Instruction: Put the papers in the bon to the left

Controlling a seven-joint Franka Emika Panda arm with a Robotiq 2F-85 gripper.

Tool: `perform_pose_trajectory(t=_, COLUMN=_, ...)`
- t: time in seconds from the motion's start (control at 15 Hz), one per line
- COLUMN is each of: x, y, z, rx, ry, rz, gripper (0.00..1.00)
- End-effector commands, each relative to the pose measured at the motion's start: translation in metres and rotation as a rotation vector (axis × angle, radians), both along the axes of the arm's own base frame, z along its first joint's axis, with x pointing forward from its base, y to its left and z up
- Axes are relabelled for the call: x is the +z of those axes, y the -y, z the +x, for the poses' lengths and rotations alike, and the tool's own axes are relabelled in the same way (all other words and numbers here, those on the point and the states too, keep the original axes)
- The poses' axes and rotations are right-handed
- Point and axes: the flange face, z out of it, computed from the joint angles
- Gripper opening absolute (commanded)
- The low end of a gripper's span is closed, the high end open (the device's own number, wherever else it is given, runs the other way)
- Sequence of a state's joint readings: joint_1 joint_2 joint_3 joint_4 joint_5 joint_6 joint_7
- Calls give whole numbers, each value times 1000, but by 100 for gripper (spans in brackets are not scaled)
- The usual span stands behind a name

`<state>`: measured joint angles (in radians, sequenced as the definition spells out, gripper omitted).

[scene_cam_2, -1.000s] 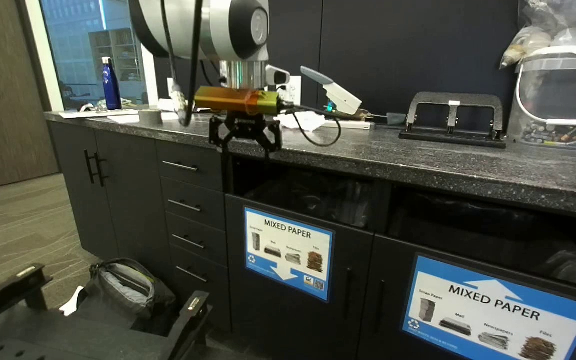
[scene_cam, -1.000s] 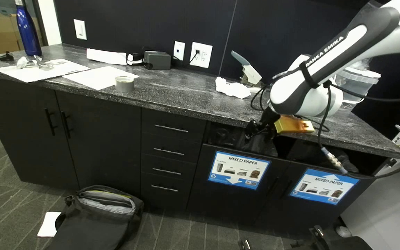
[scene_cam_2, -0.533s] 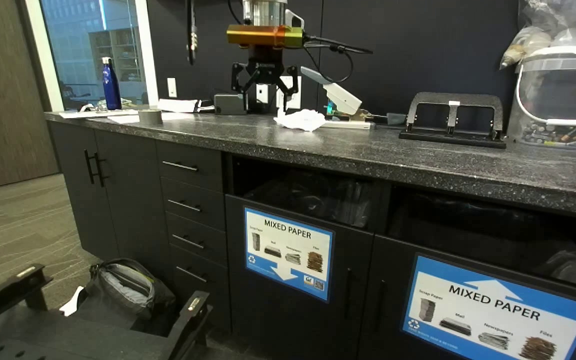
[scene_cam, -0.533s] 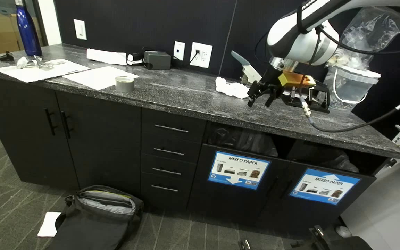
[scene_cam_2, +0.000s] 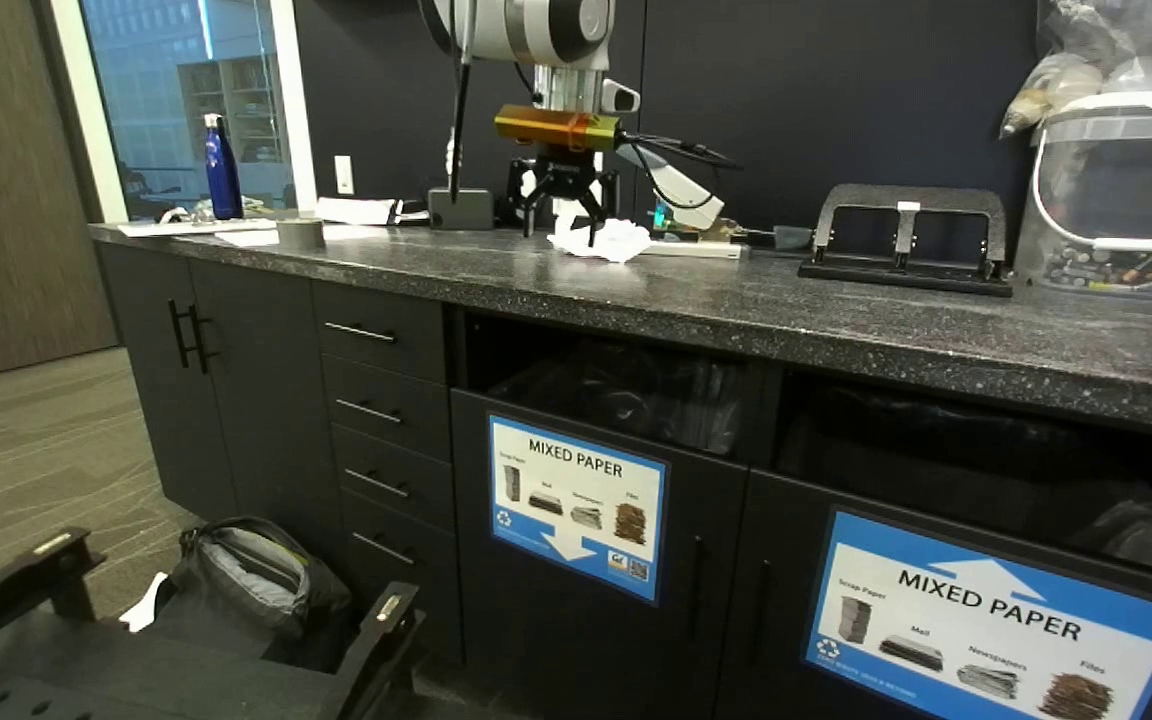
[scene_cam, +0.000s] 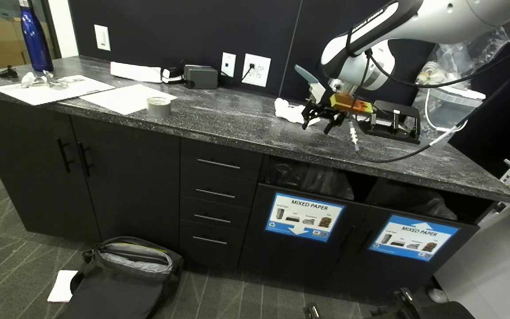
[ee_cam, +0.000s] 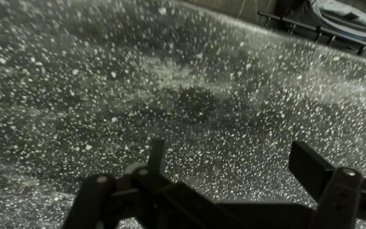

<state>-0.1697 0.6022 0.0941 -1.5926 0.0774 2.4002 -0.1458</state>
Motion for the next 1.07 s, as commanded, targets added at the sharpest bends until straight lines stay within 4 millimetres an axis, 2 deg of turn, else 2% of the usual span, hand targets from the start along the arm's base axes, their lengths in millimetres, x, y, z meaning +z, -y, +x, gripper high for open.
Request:
perform_pose_trajectory(t=0.0, x=-4, y=2, z=52, rx=-130, ry=96, rz=74, gripper=100)
perform_pose_trajectory(t=0.2, x=-1, y=4, z=78, rx=-260, ry=149, rz=144, gripper=100)
perform_pose_trajectory(t=0.53, x=12, y=-9, z=114, rx=-461, ry=275, rz=169, gripper=100)
perform_pose_trajectory(t=0.8, x=15, y=-22, z=131, rx=-603, ry=374, rz=130, gripper=100)
perform_pose_trajectory(t=1.0, x=5, y=-29, z=137, rx=-698, ry=434, rz=57, gripper=100)
